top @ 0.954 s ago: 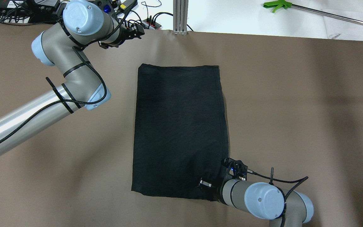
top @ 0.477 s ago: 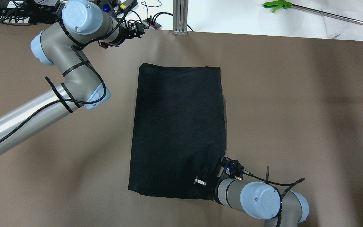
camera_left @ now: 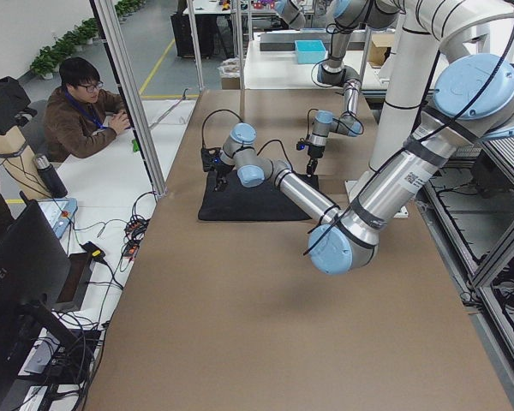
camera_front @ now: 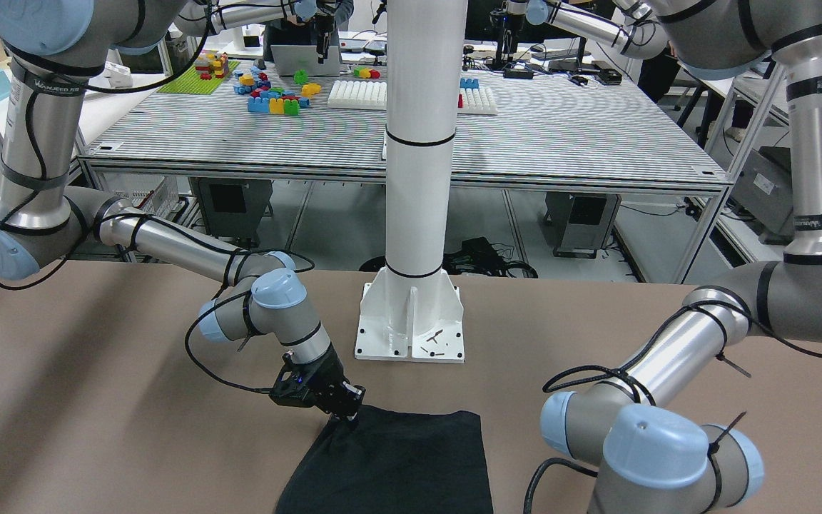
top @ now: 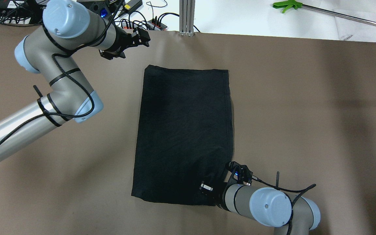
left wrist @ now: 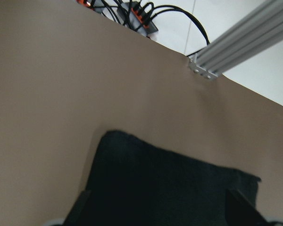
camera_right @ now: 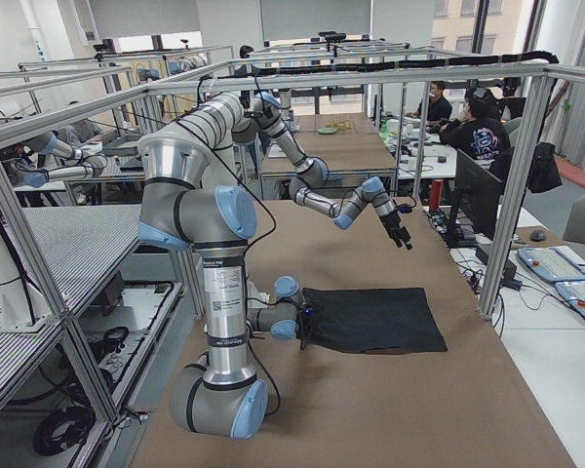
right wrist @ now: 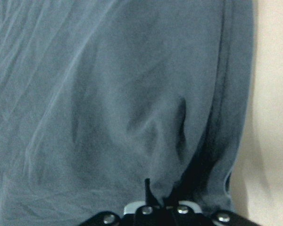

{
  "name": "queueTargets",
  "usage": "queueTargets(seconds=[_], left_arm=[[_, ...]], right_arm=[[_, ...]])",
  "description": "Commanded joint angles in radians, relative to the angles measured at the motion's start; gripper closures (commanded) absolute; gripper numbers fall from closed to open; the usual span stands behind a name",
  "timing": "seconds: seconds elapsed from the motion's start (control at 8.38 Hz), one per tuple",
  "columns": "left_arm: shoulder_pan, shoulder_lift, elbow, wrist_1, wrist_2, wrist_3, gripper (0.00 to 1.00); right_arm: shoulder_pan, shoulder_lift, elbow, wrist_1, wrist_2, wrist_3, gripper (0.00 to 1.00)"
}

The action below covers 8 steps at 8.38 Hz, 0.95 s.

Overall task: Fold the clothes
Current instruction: 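Lower the left gripper to the shirt's near corner while the right gripper holds its corner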

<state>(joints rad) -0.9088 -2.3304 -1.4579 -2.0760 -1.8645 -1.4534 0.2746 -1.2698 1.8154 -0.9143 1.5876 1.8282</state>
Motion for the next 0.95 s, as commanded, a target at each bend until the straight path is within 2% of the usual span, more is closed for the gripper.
queueTargets(seconds=[0.0,0.48,0.6,0.84], left_arm=[[0.092,0.146,-0.241,0.001,-0.041,-0.206,0.0],[0.437,0.313,-0.396,-0.002,0.307,-0.361,0.0],[0.505,0.389,-0.43,-0.019,0.371,-0.378,0.0],[0.592,0.439,-0.461,-0.059,0.436,-0.442,0.0]], right_arm=[[0.006,-0.002,0.016,0.0,0.0,-0.003,1.0],[0.006,-0.002,0.028,0.0,0.0,-0.018,1.0],[0.009,-0.002,0.044,0.0,0.0,-0.02,1.0],[0.027,-0.005,0.062,0.0,0.008,-0.023,1.0]])
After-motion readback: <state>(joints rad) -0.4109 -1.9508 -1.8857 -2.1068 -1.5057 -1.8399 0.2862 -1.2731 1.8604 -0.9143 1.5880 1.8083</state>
